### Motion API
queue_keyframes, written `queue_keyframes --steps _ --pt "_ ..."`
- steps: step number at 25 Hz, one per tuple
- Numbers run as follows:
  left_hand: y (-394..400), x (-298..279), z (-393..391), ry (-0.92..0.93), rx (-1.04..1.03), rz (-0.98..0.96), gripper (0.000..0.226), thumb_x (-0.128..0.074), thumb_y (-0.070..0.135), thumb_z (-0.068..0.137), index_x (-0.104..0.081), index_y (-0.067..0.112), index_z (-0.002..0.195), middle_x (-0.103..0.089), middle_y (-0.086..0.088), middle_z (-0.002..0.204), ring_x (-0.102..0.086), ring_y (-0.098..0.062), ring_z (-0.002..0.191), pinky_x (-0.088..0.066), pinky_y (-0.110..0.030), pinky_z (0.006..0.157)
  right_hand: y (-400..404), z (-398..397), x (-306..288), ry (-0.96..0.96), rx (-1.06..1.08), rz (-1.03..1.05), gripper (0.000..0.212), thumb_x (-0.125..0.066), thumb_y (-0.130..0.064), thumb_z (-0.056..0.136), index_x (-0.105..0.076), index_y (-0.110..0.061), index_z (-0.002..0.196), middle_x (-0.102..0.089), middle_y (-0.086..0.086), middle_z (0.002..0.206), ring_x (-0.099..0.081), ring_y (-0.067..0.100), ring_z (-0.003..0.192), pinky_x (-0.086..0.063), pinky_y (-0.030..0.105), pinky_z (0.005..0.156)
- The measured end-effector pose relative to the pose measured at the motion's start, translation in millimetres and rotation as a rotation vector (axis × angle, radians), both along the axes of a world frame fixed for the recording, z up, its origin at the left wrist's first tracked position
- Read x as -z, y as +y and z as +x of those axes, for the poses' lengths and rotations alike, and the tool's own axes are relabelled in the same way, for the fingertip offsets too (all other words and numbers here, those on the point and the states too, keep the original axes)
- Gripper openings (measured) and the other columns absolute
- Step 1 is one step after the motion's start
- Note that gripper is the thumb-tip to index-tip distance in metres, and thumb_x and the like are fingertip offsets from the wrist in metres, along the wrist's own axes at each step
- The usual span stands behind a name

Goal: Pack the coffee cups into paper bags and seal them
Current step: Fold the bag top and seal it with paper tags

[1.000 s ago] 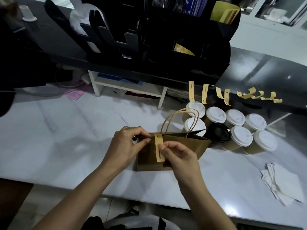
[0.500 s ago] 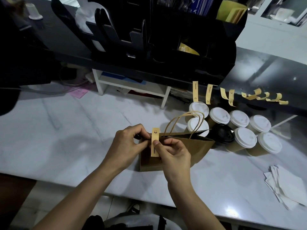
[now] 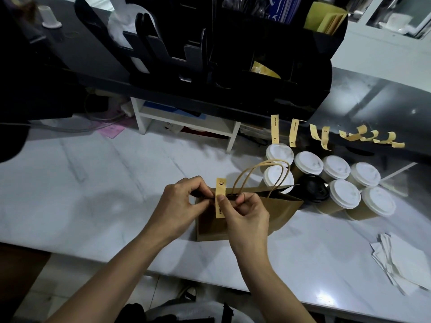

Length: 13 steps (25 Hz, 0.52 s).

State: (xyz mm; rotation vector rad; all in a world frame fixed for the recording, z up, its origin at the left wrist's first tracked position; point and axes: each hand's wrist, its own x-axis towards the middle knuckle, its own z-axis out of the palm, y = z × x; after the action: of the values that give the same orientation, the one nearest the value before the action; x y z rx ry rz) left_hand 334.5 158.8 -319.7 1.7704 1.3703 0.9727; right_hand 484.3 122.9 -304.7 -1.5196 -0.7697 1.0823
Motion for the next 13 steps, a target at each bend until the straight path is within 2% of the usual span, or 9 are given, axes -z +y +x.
queue_keyframes --steps 3,6,10,13 --pt "-1.7 -1.6 -0.2 0.007 0.013 0.021 0.023 -0.08 0.018 0.084 -0.063 0.032 0.09 -0.066 0.021 0.092 -0.063 0.0 0.098 -0.053 -0.013 0.078 0.2 -0.3 1.7 0.001 -0.005 0.01 0.032 -0.082 -0.015 0.085 -0.051 -0.014 0.082 -0.074 0.012 0.074 -0.07 0.014 0.064 -0.05 0.017 0.057" --pt "-2.6 -3.9 1.5 0.062 0.058 0.072 0.031 -0.076 0.012 0.086 -0.055 0.034 0.092 -0.061 0.019 0.093 -0.06 -0.005 0.097 -0.052 -0.021 0.076 0.7 -0.4 4.1 -0.013 -0.008 0.015 0.033 -0.083 -0.017 0.085 -0.05 -0.016 0.081 -0.074 0.012 0.073 -0.067 0.013 0.063 -0.049 0.018 0.057" --pt "-2.1 -7.0 2.1 0.137 0.129 0.168 0.04 -0.072 0.003 0.086 -0.064 0.034 0.11 -0.063 0.022 0.104 -0.056 -0.003 0.103 -0.05 -0.021 0.085 1.1 -0.2 6.6 -0.013 -0.015 0.029 0.034 -0.083 -0.018 0.084 -0.05 -0.016 0.081 -0.071 0.018 0.077 -0.064 0.014 0.063 -0.049 0.019 0.058" --pt "-0.1 -6.5 1.8 0.181 0.146 0.189 0.044 -0.07 0.001 0.087 -0.07 0.032 0.118 -0.064 0.017 0.105 -0.053 -0.006 0.102 -0.045 -0.017 0.085 0.2 0.7 8.8 -0.039 -0.014 0.037 0.033 -0.083 -0.018 0.085 -0.05 -0.015 0.081 -0.069 0.023 0.081 -0.061 0.018 0.065 -0.051 0.024 0.06"
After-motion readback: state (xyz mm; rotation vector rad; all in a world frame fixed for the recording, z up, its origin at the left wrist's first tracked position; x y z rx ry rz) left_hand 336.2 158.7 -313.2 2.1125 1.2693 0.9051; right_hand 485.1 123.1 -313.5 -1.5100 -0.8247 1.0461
